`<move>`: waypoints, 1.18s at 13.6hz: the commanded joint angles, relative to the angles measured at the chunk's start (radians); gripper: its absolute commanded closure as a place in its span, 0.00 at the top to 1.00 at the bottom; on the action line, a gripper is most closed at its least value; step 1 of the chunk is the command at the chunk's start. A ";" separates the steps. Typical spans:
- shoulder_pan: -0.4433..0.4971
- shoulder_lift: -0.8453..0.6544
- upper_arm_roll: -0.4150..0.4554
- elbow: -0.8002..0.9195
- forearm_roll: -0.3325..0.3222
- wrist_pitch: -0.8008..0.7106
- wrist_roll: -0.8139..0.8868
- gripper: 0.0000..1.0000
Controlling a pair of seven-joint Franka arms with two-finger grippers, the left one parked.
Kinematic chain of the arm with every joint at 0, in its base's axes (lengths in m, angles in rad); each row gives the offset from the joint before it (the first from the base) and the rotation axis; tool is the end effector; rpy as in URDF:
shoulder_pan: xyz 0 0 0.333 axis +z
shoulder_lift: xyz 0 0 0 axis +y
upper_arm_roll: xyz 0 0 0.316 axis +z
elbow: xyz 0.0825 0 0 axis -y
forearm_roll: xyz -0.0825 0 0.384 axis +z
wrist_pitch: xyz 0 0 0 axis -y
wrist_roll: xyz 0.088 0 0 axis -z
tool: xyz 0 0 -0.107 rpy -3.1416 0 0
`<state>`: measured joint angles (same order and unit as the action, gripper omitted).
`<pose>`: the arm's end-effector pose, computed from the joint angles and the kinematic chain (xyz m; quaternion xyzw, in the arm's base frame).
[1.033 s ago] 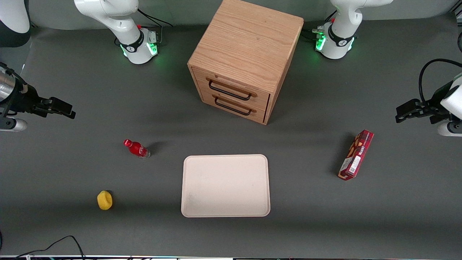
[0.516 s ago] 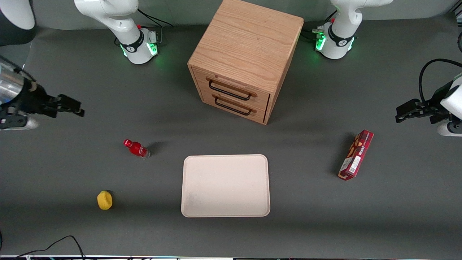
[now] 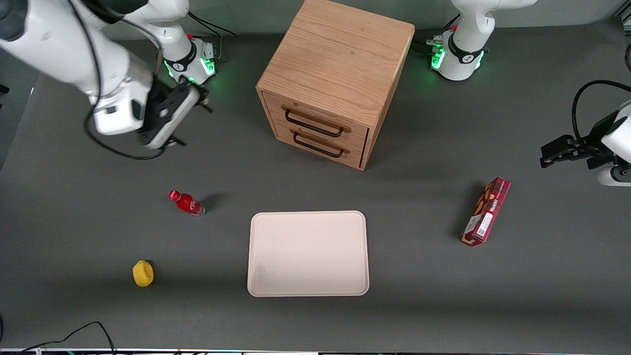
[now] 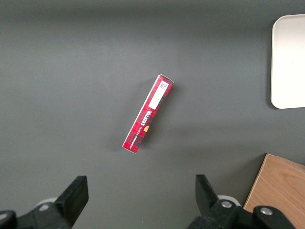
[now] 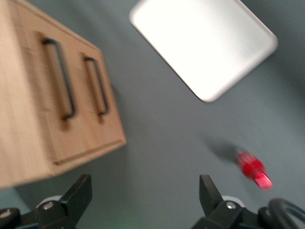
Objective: Open upper drawer
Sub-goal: 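Move the right gripper toward the upper drawer's black handle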
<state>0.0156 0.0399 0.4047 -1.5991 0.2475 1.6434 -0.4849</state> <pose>0.5136 0.2517 0.6002 -0.8953 -0.4257 -0.0080 0.1307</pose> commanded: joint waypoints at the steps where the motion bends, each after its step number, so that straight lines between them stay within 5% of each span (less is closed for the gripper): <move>1: -0.006 0.055 0.077 -0.001 0.048 0.062 -0.049 1.00; 6: 0.050 0.231 0.146 0.002 0.121 0.217 0.070 1.00; 11: 0.187 0.373 0.149 0.065 0.069 0.259 0.308 1.00; 16: 0.181 0.379 0.151 0.042 0.001 0.265 0.255 1.00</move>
<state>0.2015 0.4036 0.5524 -1.5706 0.2761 1.9117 -0.2099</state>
